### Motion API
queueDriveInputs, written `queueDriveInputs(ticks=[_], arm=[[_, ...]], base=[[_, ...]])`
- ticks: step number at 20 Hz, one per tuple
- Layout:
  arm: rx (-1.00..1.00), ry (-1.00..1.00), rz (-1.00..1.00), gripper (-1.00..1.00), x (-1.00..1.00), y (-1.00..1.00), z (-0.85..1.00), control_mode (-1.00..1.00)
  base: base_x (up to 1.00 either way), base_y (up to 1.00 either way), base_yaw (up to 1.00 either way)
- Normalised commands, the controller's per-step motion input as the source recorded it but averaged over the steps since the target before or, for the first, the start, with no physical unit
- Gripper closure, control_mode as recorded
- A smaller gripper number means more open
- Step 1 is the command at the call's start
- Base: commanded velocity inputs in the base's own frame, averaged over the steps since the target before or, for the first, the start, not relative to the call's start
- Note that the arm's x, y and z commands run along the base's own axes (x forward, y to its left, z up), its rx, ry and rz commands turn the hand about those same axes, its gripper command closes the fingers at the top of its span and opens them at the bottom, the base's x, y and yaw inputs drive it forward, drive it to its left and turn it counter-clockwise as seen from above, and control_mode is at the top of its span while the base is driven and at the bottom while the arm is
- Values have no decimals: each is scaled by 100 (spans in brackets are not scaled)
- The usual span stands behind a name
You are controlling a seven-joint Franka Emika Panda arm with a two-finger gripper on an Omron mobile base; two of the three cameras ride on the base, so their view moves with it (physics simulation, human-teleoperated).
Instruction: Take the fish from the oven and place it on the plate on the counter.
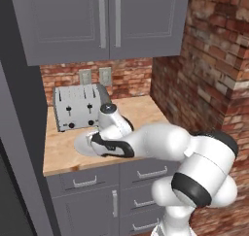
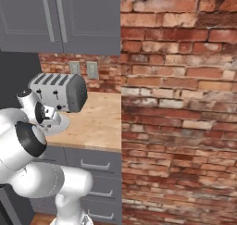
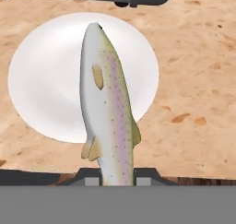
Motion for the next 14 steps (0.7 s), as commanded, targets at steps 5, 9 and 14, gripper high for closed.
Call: queueDriveInputs(ticks=[5, 9, 14], arm=[[0, 0, 0, 100, 23, 8, -18, -100], [0, 0, 0, 100, 24, 23, -6, -100], [-2, 0, 0, 100, 25, 16, -8, -100]], base=[[0, 0, 0], [0, 0, 0], [0, 0, 0]])
